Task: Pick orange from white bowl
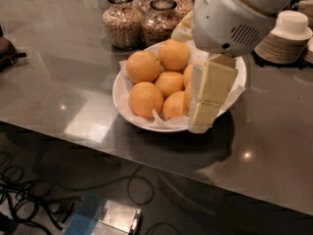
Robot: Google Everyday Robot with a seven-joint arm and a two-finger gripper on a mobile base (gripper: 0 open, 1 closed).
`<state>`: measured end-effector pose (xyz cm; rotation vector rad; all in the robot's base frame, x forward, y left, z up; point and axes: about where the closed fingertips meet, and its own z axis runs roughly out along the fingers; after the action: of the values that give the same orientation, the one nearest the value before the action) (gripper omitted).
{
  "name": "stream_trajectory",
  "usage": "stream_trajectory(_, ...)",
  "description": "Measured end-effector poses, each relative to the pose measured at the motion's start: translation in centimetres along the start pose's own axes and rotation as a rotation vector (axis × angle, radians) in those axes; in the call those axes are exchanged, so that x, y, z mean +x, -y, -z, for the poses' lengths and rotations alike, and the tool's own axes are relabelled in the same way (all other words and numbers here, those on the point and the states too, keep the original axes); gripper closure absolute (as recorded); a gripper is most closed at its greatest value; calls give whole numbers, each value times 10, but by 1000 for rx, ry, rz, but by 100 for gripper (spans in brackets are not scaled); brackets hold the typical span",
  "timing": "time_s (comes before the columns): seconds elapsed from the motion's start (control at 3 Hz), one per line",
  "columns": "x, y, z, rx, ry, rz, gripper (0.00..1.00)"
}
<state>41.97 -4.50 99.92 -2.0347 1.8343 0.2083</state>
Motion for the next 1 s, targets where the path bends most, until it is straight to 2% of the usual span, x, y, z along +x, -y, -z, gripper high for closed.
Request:
stream_trajectory(0.33,-21,20,-44,-76,15,-35,0)
stream_trajectory(0.67,-27,48,-83,-112,30,-114,0)
stream_trajectory(1.0,-27,48,-83,-112,30,-114,0)
